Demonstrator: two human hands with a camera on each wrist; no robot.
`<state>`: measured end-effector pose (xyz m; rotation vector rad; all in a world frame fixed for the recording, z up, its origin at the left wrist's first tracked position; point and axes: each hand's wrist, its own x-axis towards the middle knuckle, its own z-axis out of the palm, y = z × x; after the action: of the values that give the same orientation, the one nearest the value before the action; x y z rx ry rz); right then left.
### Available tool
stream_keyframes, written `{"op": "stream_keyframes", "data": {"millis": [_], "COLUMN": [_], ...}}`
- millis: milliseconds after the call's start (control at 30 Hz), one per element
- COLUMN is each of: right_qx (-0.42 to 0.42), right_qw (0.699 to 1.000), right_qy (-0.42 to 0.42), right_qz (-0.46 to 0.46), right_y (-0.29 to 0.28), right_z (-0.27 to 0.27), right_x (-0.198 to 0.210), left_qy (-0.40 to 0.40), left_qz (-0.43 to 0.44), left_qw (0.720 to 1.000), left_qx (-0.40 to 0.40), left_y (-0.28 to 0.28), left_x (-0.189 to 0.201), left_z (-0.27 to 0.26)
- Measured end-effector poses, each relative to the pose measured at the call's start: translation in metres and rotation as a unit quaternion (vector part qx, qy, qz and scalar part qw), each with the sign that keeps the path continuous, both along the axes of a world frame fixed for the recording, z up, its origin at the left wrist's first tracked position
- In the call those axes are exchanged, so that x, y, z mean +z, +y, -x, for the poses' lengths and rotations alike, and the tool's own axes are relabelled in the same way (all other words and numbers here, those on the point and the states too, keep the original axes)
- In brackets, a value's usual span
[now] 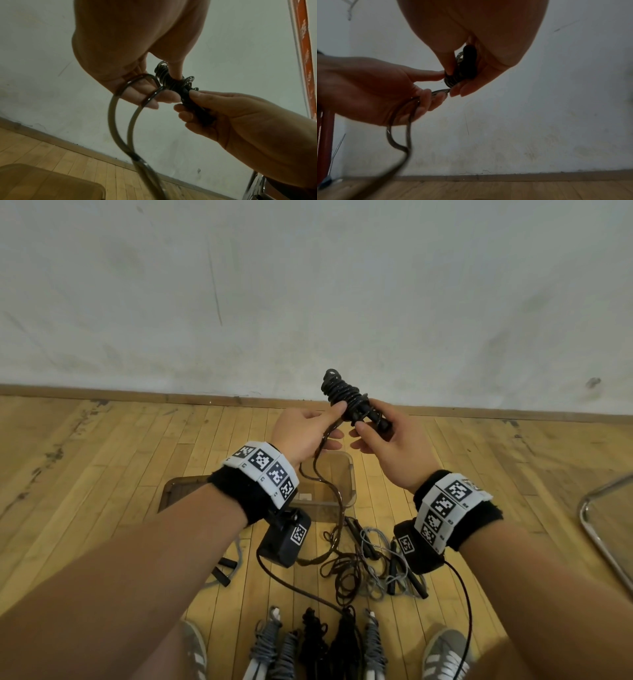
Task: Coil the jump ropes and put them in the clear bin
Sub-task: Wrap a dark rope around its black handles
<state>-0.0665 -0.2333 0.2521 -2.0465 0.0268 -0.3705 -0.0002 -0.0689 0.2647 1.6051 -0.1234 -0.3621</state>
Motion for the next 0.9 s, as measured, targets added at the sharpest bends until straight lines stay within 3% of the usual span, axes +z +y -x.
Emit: {"op": "stream_keyframes", "data": {"millis": [233, 567, 633, 700, 800, 900], "right_qx": [-0.078, -0.065, -0.033, -0.009, 0.015, 0.046], "right_qw": [0.983, 0.974, 0.987, 1.0, 0.986, 0.974], "right_qy": [-0.036, -0.053, -0.039, -0.001, 0.064, 0.113], "right_qz": [0.165, 0.21, 0.151, 0.024, -0.153, -0.192], "right_y": [0.001, 0.007, 0.008, 0.009, 0.009, 0.012], "right_z": [-0.001, 0.001, 0.001, 0.001, 0.0, -0.001], "right_x": [-0.007, -0.005, -0.003, 0.003, 0.01, 0.01], "left_qy": [0.012, 0.009, 0.001, 0.0, -0.004, -0.01], "left_qz": [0.008, 0.043, 0.045, 0.045, 0.049, 0.053], "left_qw": [1.0, 0.999, 0.999, 0.999, 0.999, 0.998], "left_qx": [0.021, 0.004, 0.014, 0.012, -0.004, -0.016], "left_y": [0.0, -0.002, -0.002, -0.001, -0.003, -0.004], "left_x": [-0.002, 0.002, 0.001, 0.001, 0.002, 0.001], "left_z": [-0.002, 0.003, 0.002, 0.001, 0.0, 0.001]}}
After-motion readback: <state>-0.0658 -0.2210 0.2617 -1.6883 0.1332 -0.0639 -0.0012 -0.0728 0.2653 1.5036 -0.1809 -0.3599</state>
